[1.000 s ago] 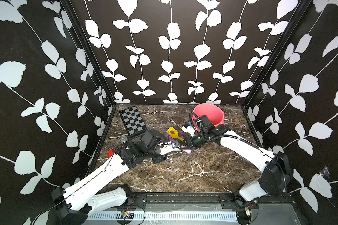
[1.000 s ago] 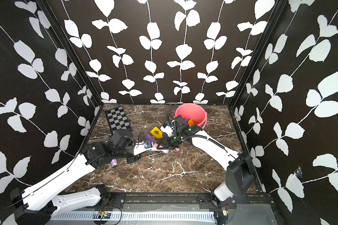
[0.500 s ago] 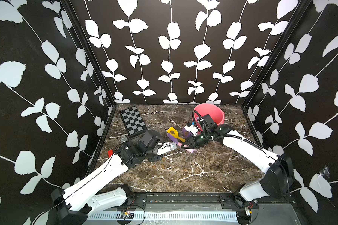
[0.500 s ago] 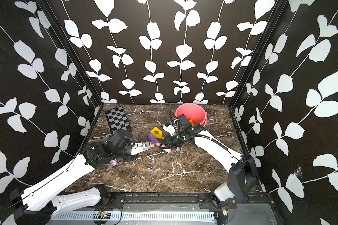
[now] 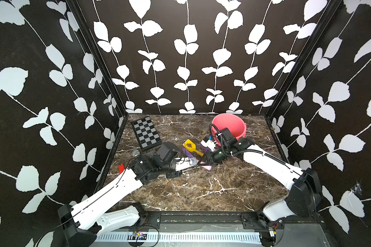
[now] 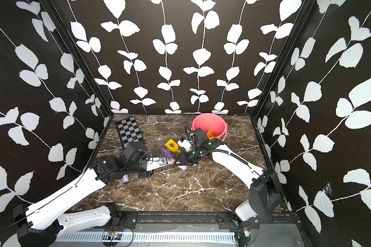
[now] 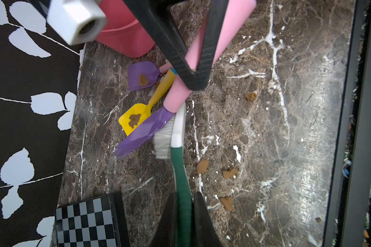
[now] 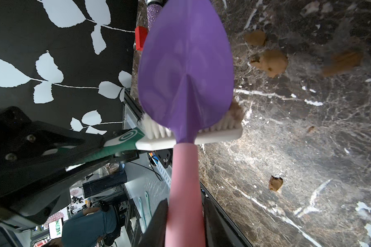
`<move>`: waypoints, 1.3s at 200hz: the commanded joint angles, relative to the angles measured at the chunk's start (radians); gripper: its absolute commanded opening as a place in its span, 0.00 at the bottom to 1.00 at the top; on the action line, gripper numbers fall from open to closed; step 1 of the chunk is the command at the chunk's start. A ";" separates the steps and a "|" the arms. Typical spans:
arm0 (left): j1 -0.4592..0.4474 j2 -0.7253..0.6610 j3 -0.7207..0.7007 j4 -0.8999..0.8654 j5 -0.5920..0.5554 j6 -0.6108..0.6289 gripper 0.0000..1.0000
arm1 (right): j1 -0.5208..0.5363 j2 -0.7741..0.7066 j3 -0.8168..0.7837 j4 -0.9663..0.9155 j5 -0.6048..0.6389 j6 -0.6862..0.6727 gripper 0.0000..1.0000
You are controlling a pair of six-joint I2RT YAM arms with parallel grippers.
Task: Brush the soil off the hand trowel and place it into the bucket
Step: Brush off the soil from the hand trowel.
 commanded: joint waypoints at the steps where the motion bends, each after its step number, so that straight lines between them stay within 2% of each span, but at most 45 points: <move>1: -0.004 -0.039 -0.014 0.088 -0.030 0.047 0.00 | 0.006 -0.001 -0.012 0.007 -0.045 -0.012 0.00; 65: -0.003 -0.095 -0.076 0.088 -0.319 0.218 0.00 | -0.028 -0.052 -0.044 -0.016 -0.107 -0.024 0.00; 84: -0.003 -0.103 -0.092 0.079 -0.359 0.258 0.00 | -0.046 -0.068 -0.052 -0.031 -0.110 -0.030 0.00; 96: -0.003 -0.105 -0.085 0.050 -0.320 0.254 0.00 | -0.059 -0.079 -0.059 -0.007 -0.115 -0.008 0.00; 139: -0.022 -0.079 -0.036 -0.017 -0.037 0.183 0.00 | -0.057 -0.058 -0.057 0.091 -0.121 0.067 0.00; 179: -0.063 -0.071 -0.021 0.079 0.041 0.161 0.00 | -0.029 -0.023 -0.043 0.085 -0.117 0.056 0.00; 260: -0.060 -0.114 -0.091 0.056 -0.336 0.333 0.00 | -0.051 -0.059 -0.053 -0.030 -0.132 -0.042 0.00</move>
